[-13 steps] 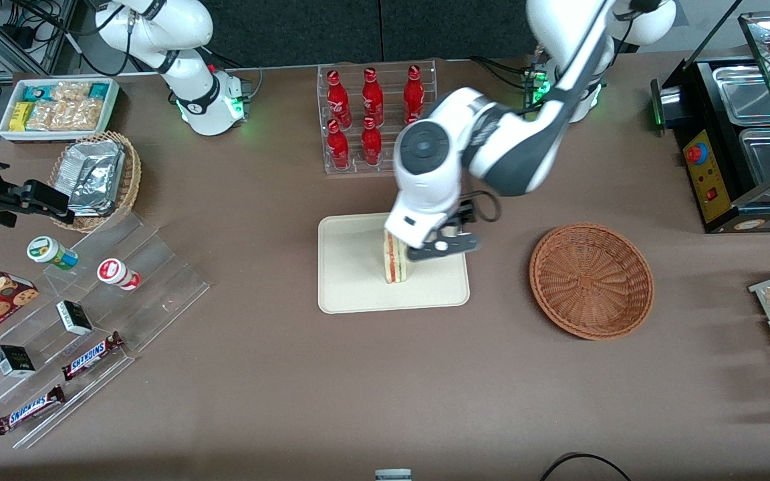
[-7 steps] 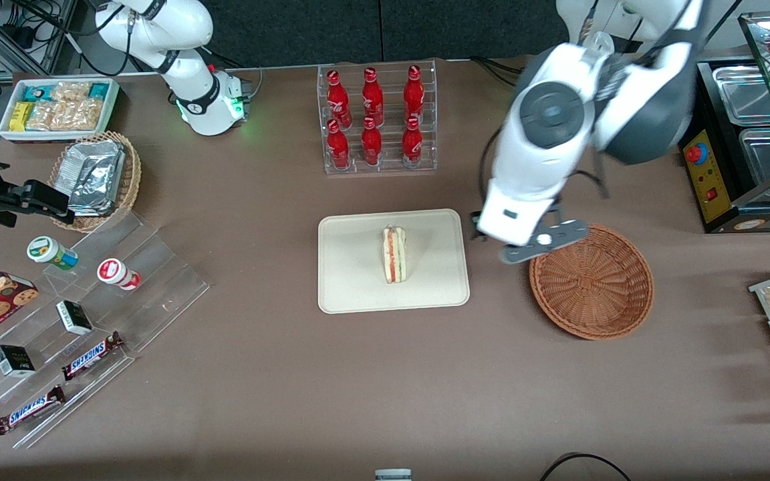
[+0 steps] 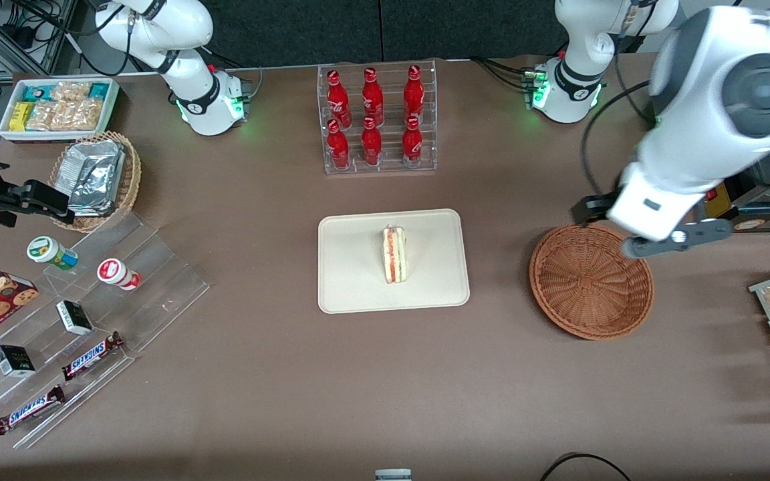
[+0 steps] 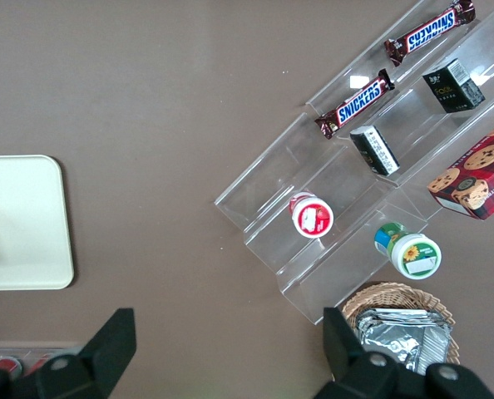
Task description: Place sandwich from basket to tray
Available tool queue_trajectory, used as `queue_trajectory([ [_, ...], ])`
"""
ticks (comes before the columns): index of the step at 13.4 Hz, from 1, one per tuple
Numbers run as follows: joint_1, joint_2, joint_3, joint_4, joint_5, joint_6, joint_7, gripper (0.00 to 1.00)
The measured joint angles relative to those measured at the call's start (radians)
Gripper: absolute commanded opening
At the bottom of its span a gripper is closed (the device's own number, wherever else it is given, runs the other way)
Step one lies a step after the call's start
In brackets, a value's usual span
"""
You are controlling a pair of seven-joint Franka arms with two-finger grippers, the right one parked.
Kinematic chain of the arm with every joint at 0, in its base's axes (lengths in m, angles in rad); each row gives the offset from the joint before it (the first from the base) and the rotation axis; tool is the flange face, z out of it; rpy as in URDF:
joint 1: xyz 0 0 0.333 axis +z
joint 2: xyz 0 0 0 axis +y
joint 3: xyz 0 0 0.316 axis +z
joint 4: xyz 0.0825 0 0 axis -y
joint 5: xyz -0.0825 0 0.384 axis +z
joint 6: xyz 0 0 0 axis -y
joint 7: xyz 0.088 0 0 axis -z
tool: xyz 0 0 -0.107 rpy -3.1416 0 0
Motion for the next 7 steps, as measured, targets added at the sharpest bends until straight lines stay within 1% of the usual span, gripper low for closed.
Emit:
queue_trajectory([
  [3,0.086,-0.037,0.001,-0.001,-0.017,-0.050,0.133,0.99],
  [7,0.138,-0.095,0.002,-0.033,-0.018,-0.089,0.268,0.99],
])
